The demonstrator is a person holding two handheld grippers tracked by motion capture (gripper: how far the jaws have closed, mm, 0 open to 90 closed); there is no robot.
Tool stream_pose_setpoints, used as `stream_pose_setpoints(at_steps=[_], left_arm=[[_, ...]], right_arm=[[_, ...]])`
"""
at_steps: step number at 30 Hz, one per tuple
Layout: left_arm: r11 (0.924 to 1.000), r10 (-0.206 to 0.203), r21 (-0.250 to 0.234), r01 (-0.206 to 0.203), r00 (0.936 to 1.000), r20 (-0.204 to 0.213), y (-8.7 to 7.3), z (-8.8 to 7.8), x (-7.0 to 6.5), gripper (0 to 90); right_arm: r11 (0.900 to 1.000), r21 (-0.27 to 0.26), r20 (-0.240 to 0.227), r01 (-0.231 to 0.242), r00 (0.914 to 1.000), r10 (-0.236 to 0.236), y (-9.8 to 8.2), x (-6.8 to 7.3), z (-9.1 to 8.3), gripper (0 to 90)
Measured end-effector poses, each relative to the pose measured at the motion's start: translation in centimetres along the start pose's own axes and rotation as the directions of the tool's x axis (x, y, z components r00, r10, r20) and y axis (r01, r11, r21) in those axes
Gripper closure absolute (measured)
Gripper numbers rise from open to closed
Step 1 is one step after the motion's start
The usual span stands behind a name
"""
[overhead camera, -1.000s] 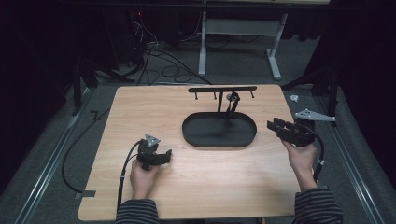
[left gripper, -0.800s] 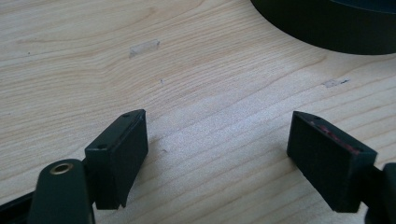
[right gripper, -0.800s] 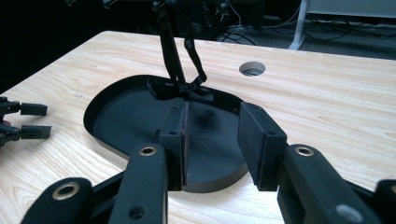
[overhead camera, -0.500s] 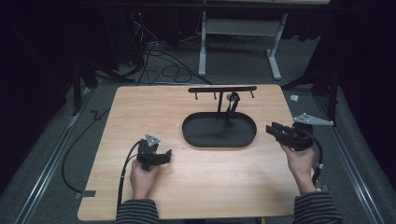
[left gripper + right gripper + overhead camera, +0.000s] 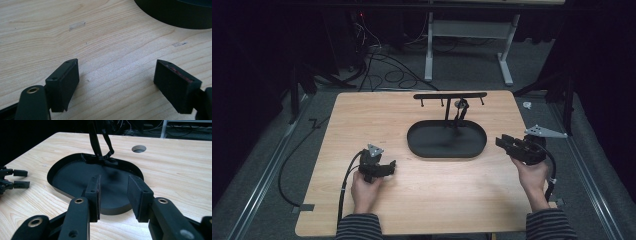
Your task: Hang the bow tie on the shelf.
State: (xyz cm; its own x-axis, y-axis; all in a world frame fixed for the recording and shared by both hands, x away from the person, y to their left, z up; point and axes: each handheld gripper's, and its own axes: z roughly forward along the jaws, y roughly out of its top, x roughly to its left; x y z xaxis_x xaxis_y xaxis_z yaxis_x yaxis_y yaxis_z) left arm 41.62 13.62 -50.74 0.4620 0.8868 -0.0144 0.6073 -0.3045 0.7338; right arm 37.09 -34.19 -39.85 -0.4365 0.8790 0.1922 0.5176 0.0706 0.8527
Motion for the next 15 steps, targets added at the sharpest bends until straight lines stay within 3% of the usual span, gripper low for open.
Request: stream_pose_setpoints(at_steps=[15], left_arm=[[1.0, 0.0, -0.001, 0.0, 1.0, -0.001, 0.0, 0.0, 0.0, 20.9]], right_arm=[[1.0, 0.019, -0.009, -0.015, 0.9998, 0.015, -1.6, 0.1, 0.6, 65.6]])
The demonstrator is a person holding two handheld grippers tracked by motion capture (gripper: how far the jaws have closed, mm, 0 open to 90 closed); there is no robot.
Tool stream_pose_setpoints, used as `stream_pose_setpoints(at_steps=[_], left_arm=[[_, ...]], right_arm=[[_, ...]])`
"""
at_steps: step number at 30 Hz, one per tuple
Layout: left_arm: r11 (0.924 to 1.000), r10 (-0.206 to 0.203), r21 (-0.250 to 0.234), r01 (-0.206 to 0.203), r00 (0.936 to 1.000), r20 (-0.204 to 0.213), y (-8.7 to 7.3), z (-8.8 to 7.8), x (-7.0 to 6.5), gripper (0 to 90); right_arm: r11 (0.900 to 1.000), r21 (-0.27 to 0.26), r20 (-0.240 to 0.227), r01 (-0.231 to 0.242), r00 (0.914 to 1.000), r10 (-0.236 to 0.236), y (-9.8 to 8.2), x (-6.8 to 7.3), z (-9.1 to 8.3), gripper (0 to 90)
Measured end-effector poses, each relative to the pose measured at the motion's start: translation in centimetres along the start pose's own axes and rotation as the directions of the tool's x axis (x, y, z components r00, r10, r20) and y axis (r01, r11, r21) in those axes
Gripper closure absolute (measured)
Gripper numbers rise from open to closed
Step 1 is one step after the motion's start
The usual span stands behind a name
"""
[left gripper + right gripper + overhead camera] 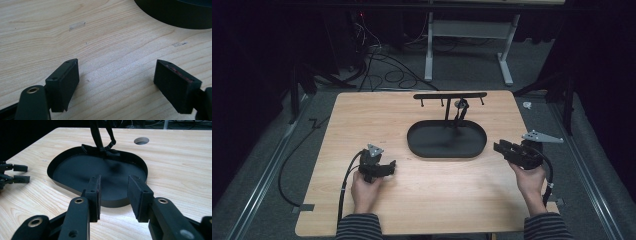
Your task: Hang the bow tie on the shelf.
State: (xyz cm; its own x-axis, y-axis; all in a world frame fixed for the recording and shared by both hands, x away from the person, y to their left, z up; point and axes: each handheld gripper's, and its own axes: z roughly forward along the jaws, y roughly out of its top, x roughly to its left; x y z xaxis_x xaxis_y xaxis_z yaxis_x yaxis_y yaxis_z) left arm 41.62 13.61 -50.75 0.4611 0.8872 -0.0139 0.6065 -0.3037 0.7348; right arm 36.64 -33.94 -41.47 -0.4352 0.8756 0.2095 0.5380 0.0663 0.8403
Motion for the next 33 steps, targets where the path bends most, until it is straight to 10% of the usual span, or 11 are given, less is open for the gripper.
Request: stream_pose_setpoints(at_steps=[33], left_arm=[[1.0, 0.0, 0.002, 0.0, 1.0, 0.001, 0.0, 0.0, 0.0, 20.8]], right_arm=[[0.998, 0.068, -0.025, -0.003, 0.9997, 0.005, -2.4, 1.0, 2.1, 65.5]])
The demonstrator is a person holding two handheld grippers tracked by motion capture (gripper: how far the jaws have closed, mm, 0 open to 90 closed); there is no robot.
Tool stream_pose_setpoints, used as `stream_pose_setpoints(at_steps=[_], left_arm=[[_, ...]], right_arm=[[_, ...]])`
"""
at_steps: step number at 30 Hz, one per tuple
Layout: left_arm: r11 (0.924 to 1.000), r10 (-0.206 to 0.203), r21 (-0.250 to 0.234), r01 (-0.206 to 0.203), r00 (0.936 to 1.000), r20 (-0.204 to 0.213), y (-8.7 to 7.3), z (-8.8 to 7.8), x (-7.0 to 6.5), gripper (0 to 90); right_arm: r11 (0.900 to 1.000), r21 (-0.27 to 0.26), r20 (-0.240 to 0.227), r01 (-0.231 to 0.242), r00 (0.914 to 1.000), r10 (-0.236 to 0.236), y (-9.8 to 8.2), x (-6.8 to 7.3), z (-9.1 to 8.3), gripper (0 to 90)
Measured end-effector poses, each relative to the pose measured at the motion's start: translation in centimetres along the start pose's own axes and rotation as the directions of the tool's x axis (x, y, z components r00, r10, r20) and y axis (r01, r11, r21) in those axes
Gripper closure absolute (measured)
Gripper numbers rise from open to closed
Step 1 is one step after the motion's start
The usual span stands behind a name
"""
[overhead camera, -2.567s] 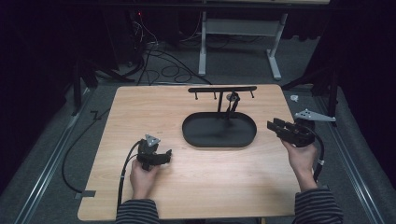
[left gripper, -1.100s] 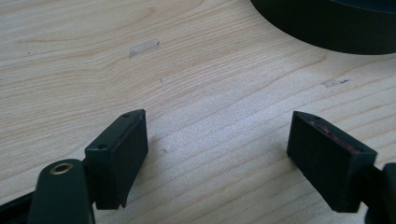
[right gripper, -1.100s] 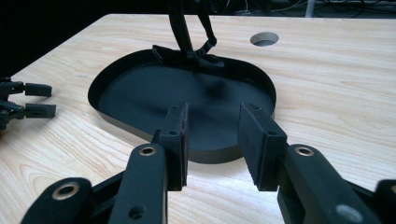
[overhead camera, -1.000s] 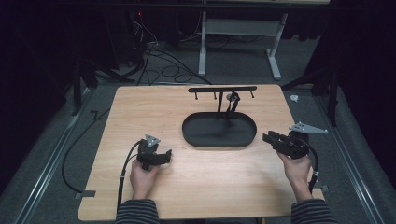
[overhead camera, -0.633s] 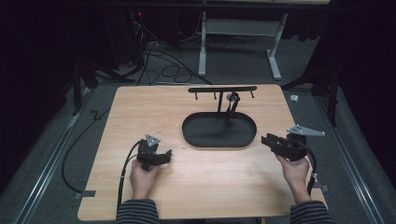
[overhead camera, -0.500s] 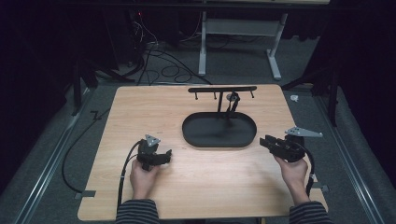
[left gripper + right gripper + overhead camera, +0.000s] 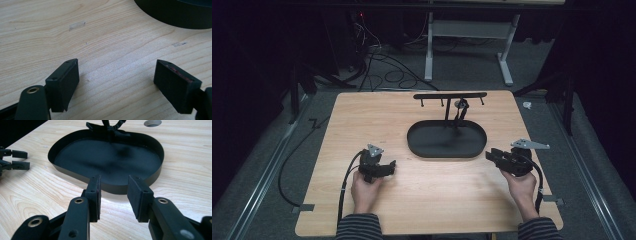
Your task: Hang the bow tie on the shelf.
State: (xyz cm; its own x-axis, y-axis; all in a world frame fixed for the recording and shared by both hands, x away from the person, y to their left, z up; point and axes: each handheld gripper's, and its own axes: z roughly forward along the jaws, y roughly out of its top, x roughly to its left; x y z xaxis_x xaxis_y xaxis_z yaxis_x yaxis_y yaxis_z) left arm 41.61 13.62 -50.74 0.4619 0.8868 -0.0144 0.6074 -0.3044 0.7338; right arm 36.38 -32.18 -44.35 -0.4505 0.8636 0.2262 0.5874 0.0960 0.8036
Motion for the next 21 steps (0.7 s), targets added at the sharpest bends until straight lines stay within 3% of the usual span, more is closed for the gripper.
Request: stream_pose_setpoints(at_steps=[21], left_arm=[[1.0, 0.0, 0.0, 0.0, 1.0, 0.0, 0.0, 0.0, 0.0, 20.8]], right_arm=[[0.998, 0.065, 0.026, 0.021, 0.9994, -0.023, -1.9, 0.6, 2.5, 63.6]])
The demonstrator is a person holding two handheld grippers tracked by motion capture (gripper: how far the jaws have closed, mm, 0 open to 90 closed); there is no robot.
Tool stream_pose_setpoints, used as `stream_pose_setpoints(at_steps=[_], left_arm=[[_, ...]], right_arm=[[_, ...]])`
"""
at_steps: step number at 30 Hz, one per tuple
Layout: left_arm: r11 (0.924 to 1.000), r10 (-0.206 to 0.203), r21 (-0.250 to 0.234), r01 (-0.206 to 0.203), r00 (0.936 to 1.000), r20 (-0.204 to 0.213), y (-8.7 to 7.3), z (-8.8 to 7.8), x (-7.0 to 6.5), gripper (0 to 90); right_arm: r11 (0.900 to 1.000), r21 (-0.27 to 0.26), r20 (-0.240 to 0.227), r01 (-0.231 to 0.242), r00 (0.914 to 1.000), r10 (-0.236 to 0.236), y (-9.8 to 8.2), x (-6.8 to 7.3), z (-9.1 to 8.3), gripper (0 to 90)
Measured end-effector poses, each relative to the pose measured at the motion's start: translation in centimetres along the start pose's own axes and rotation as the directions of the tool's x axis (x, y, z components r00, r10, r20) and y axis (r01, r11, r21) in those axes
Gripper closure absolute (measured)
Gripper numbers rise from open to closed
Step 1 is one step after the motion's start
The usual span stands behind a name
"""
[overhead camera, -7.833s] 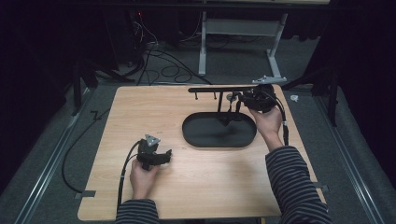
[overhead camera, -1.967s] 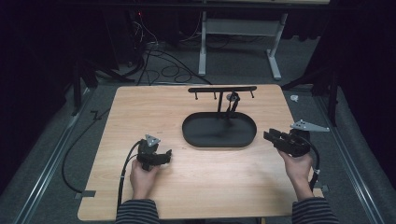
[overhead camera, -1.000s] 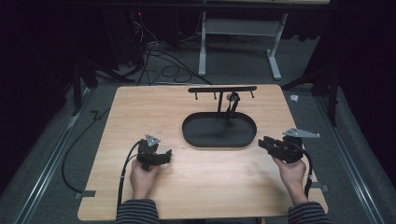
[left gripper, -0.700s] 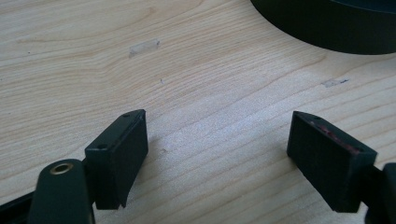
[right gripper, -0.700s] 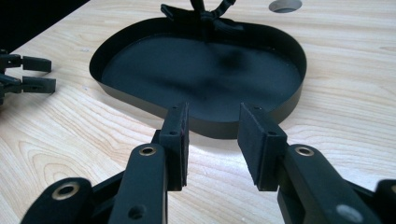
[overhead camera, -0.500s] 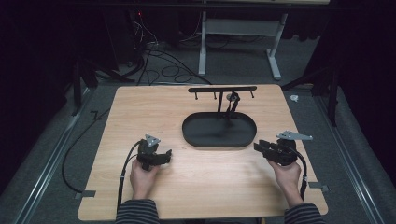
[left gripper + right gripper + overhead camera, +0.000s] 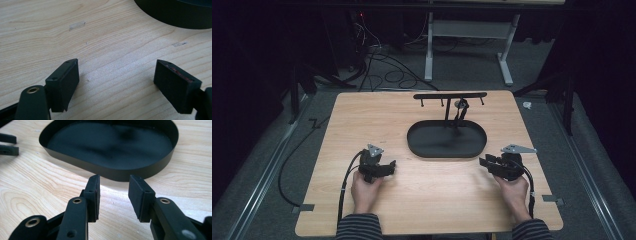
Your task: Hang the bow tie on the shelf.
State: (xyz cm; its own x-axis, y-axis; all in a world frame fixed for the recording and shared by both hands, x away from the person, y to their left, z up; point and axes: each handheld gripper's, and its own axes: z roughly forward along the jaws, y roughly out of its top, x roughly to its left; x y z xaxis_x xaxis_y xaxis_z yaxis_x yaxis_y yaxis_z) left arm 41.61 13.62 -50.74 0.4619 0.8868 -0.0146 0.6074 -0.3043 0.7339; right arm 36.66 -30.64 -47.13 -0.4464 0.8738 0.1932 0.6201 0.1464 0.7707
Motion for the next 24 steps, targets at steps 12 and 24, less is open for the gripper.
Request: stream_pose_setpoints(at_steps=[12, 24], left_arm=[[1.0, 0.0, 0.0, 0.0, 1.0, 0.0, 0.0, 0.0, 0.0, 20.9], [1.0, 0.0, 0.0, 0.0, 1.0, 0.0, 0.0, 0.0, 0.0, 20.9]], right_arm=[[0.996, 0.063, 0.045, 0.061, 0.9969, -0.064, -1.2, 0.8, 2.0, 60.3], [0.984, 0.088, 0.11, 0.155, 0.9803, -0.164, -2.0, 1.7, 3.0, 53.5]])
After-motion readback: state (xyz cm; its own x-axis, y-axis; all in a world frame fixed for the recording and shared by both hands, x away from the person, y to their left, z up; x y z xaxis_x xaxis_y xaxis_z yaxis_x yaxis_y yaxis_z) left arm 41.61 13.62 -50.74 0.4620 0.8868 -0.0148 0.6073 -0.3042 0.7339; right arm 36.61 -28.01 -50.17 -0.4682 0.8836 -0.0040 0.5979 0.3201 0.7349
